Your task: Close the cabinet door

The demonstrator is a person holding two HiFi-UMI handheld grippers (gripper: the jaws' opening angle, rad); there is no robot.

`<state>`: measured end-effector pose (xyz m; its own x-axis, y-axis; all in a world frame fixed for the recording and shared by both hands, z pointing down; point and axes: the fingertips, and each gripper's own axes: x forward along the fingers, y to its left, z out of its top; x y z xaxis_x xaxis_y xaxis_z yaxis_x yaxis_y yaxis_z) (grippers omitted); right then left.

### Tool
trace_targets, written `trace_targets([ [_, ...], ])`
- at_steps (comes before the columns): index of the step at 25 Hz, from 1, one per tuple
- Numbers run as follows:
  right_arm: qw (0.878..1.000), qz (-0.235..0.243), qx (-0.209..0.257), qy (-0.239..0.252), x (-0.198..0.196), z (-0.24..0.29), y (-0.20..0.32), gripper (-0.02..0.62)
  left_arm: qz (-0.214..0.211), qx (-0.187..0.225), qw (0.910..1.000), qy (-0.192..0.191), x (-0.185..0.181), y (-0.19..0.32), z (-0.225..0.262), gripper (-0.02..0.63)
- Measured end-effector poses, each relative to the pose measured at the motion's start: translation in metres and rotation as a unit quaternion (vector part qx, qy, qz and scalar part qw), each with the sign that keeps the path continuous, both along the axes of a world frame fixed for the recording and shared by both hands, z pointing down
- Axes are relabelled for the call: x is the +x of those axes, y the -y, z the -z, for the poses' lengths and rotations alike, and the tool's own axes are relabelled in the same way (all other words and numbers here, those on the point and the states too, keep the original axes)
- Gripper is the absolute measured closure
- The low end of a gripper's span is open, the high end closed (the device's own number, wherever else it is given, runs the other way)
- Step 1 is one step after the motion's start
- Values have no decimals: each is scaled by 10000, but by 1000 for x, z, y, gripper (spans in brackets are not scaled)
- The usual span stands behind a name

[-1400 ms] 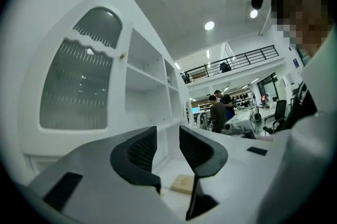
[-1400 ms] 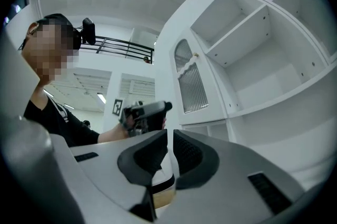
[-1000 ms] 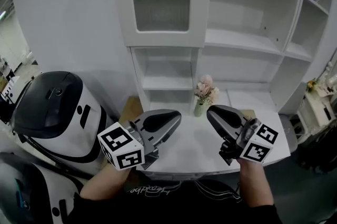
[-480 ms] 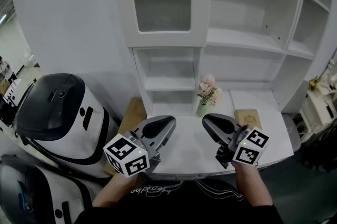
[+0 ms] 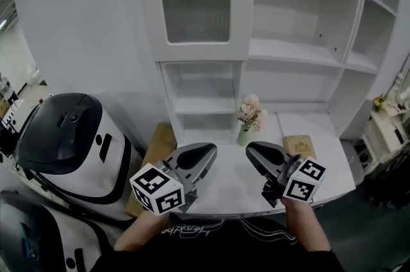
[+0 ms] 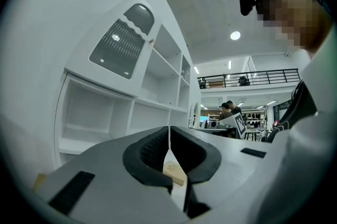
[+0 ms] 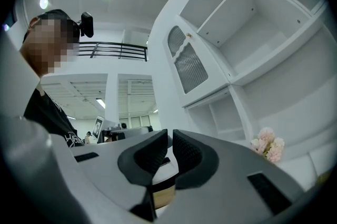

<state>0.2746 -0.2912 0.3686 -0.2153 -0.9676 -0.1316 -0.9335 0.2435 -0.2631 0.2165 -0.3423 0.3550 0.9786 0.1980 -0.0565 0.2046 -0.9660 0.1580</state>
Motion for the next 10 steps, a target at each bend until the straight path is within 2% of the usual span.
trace_targets([
  [4, 10000, -42, -26, -1, -3, -3, -1, 535, -75, -120, 9999, -40, -2, -2, 1, 575],
  [10, 9999, -78, -33, 93, -3, -9, 0, 535, -179, -72, 9998, -16, 1, -7, 0, 575],
])
